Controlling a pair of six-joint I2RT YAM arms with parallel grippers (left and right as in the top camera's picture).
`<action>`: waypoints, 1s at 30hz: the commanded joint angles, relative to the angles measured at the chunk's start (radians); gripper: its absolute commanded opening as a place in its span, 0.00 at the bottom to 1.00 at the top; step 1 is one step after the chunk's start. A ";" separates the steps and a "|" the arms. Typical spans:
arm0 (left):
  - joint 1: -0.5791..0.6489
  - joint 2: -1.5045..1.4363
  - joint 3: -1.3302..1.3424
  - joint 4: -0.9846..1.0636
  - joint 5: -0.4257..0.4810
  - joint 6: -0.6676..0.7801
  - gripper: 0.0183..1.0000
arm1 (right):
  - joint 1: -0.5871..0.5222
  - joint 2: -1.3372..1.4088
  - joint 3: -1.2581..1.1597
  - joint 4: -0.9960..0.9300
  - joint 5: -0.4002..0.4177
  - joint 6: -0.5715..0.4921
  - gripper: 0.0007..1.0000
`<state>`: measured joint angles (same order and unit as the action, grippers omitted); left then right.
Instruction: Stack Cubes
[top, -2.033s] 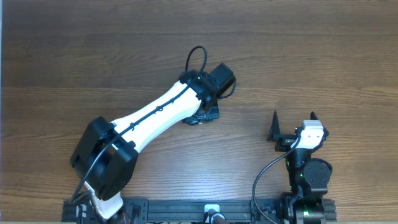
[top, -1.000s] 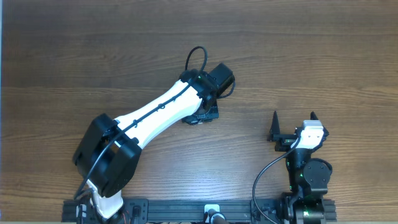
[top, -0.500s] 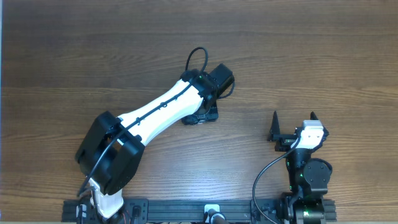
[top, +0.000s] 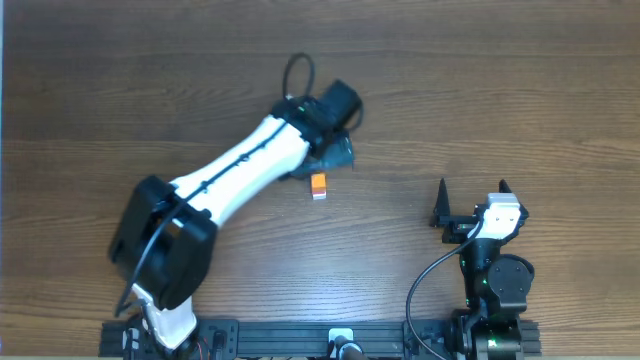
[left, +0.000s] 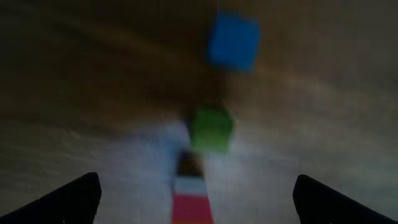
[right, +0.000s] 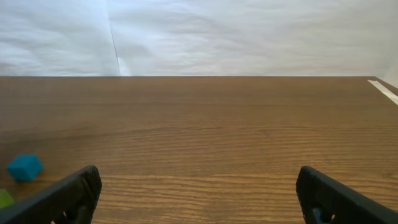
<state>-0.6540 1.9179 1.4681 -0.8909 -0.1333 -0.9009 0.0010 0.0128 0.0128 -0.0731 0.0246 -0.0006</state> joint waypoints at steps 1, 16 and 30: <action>0.125 -0.159 0.005 0.061 -0.173 0.042 0.99 | 0.006 -0.008 -0.008 0.001 -0.005 -0.005 0.99; 0.302 -0.713 -0.023 0.180 -0.207 0.470 0.99 | 0.006 -0.008 -0.008 0.001 -0.005 -0.005 0.99; 0.612 -1.443 -0.721 0.496 0.172 0.743 1.00 | 0.006 -0.008 -0.008 0.001 -0.005 -0.005 0.99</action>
<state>-0.0879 0.5850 0.8692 -0.4004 -0.0807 -0.2687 0.0010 0.0113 0.0128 -0.0738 0.0246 -0.0010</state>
